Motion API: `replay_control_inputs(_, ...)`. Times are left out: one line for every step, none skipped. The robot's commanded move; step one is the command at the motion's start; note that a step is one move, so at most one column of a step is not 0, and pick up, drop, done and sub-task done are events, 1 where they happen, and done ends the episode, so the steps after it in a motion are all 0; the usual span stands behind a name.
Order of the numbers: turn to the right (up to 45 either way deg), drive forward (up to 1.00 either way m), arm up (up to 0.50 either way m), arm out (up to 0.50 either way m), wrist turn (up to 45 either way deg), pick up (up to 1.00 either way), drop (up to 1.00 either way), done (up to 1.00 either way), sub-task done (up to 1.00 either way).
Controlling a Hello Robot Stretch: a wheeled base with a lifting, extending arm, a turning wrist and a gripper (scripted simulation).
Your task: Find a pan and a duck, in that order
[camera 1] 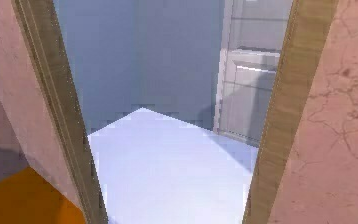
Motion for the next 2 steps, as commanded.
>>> replay_control_inputs(-3.0,0.00,0.00,0.00,0.0,0.00,0.00,0.00,0.00)
replay_control_inputs(0.0,0.40,0.00,0.00,0.0,0.00,0.00,0.00,0.00)
